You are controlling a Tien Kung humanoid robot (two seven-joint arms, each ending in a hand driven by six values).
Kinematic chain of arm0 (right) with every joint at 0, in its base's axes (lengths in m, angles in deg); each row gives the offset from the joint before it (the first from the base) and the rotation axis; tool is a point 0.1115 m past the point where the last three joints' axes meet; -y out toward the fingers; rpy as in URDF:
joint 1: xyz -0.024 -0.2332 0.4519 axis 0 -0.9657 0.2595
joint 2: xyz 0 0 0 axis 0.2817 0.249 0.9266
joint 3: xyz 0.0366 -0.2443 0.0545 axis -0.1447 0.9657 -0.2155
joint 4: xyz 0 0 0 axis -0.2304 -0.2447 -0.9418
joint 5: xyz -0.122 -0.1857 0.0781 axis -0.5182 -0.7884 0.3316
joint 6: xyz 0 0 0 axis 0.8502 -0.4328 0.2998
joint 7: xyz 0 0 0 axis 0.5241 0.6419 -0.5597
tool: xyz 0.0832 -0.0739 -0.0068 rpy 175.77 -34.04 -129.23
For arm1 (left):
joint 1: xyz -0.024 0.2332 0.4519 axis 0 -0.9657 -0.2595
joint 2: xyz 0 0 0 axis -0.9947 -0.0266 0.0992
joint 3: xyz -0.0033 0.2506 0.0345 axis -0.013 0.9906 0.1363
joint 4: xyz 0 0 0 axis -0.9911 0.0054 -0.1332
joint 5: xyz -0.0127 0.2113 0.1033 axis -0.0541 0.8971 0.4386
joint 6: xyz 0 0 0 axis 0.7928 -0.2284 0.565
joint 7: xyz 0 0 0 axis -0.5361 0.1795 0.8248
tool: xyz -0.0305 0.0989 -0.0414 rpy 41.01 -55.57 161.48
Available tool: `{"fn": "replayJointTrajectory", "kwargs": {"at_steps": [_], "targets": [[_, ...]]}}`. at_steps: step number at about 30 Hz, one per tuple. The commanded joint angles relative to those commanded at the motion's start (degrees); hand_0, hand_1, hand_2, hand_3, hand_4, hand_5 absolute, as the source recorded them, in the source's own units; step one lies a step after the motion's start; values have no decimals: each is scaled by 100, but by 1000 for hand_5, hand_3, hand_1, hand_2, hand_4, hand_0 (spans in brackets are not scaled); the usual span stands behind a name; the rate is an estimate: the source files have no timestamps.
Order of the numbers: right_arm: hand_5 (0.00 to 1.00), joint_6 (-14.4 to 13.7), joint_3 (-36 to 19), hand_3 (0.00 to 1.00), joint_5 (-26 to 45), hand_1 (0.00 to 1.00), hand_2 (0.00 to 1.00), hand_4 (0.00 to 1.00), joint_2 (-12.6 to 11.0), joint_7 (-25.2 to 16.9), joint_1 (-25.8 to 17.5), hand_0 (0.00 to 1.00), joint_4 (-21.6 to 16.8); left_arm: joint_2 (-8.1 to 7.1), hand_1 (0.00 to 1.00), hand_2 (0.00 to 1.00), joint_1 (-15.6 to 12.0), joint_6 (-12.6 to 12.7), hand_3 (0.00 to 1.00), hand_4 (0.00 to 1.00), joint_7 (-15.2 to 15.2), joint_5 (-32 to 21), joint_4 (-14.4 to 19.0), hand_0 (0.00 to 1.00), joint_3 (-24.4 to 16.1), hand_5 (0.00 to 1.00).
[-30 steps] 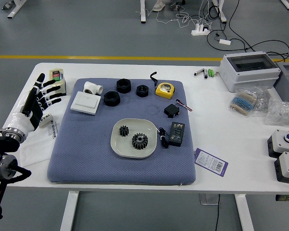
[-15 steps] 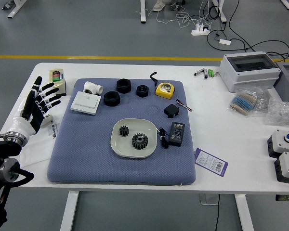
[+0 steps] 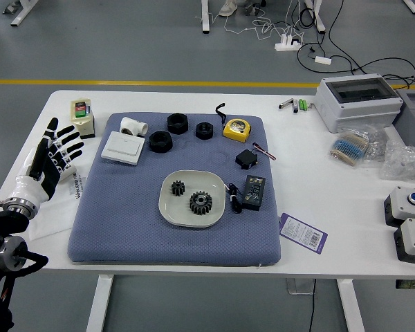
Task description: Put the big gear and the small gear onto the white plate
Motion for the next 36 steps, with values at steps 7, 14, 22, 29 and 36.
{"fn": "replayJointTrajectory", "kwargs": {"at_steps": [7,14,22,29,36], "targets": [[718,0,16,547,-9,627,727,756,4,5,-28,620,2,114,777,828,-193,-56,786,910,-22,184,192,814,-160,849],[717,3,-46,547,-22,627,726,756,14,9,-30,622,3,121,778,836,-201,-135,790,912,-43,130,226,819,-121,852],[717,9,-90,548,-35,627,725,756,11,11,-5,620,5,144,789,880,-182,-166,800,918,-45,167,184,823,-95,858],[717,8,-124,547,-41,626,726,756,18,11,12,620,12,146,833,894,-154,-189,799,920,-4,308,158,846,-120,861],[717,11,-128,548,-41,627,726,757,19,20,20,620,15,141,866,903,-146,-231,798,922,81,352,110,865,-128,862]]}}
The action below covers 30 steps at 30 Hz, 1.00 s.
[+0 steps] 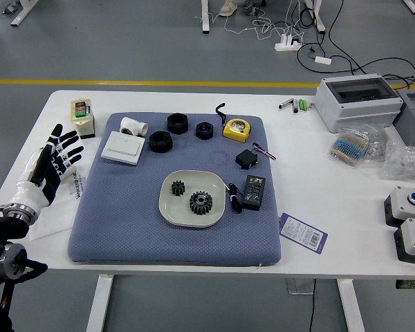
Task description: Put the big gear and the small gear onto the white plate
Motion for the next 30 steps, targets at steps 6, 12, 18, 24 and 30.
{"fn": "replayJointTrajectory", "kwargs": {"at_steps": [6,12,18,24,30], "targets": [[717,1,-9,548,-6,627,726,758,-4,6,9,621,0,-15,891,908,21,-35,802,925,108,77,-66,887,24,865],[719,2,-12,548,6,626,726,759,-9,4,26,621,2,-230,920,909,112,-7,803,929,160,492,-67,913,443,867],[719,-2,-24,548,12,626,725,760,-16,-2,53,620,2,-413,923,908,307,123,802,930,36,1377,-11,918,790,870],[720,0,-44,548,2,627,725,761,-27,-5,75,621,1,-580,921,899,465,372,800,927,-280,2215,-15,915,1177,865],[720,3,-31,548,20,626,725,761,-26,-1,79,620,-2,-763,835,837,681,602,784,908,-610,3031,-128,834,1672,833]]}}
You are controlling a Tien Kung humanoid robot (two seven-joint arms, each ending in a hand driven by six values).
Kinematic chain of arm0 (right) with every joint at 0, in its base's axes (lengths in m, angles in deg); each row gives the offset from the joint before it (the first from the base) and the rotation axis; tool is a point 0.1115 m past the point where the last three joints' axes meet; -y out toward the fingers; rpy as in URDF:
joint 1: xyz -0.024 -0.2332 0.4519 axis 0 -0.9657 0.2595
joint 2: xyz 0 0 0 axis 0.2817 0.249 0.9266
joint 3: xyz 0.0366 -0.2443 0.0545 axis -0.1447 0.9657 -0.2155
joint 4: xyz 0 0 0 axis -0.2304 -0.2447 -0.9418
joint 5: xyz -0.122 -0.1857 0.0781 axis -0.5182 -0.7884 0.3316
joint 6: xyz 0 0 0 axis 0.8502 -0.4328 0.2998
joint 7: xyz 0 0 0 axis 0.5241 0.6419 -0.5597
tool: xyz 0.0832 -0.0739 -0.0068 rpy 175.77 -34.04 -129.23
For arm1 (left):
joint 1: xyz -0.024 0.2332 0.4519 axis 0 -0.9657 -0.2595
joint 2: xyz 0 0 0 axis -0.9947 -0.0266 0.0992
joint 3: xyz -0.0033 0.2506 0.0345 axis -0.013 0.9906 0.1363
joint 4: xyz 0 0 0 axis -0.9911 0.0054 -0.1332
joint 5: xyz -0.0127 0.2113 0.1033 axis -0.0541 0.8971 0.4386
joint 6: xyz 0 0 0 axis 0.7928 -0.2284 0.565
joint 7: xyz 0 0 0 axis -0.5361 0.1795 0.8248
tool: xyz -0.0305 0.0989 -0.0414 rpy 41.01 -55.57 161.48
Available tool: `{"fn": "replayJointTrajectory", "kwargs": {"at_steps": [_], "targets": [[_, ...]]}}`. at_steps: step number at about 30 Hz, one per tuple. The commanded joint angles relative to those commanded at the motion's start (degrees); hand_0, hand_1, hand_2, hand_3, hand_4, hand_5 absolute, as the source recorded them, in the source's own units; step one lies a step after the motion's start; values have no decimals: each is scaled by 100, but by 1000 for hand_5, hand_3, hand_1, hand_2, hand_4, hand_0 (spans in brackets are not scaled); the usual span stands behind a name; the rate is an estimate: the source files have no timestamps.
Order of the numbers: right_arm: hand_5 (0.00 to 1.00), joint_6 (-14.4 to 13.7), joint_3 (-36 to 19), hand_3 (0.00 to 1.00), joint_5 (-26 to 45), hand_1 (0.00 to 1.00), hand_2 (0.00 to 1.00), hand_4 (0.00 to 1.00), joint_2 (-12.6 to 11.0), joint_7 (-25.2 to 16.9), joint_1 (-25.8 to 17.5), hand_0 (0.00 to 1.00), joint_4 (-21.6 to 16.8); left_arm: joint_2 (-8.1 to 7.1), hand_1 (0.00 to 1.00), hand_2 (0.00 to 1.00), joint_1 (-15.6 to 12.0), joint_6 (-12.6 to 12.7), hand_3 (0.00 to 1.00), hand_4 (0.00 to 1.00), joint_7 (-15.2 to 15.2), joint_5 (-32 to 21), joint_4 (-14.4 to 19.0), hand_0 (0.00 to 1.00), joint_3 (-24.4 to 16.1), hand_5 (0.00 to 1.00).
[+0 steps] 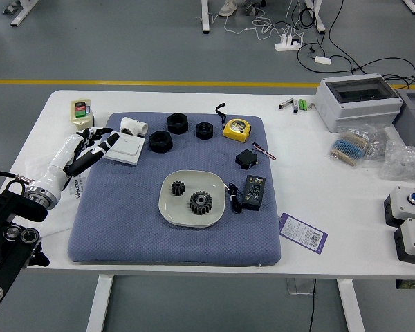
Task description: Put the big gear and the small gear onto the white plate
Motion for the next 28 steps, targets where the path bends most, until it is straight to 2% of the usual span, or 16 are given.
{"fn": "replayJointTrajectory", "kwargs": {"at_steps": [3,8,14,15,19,20,21,28], "targets": [[722,1,27,548,0,626,725,762,-3,5,1,620,-2,-94,819,819,90,4,778,893,-52,395,-63,793,159,798],[721,-3,53,549,24,626,725,762,-4,2,-19,621,-4,-158,825,823,119,37,780,891,-92,401,-168,799,165,801],[721,-8,93,549,33,626,725,762,-1,5,-33,621,-7,-150,825,823,76,61,780,891,-74,411,-254,799,184,801],[721,-9,99,548,37,626,725,761,0,5,-35,621,-6,-150,885,849,74,63,788,894,-73,418,-258,845,192,812],[721,-12,144,548,46,626,725,761,-1,8,-46,621,-8,-143,885,849,73,70,788,894,-36,445,-313,845,241,812],[721,-13,151,548,47,626,725,761,0,8,-51,621,-9,-137,885,849,67,85,788,894,-29,421,-329,845,242,812],[720,-13,156,549,49,626,725,761,0,8,-54,620,-9,-133,913,887,61,98,803,899,-25,400,-341,888,242,818],[720,-16,158,549,48,626,725,761,0,4,-74,620,-10,-100,913,887,14,163,803,899,-16,161,-417,888,246,818]]}}
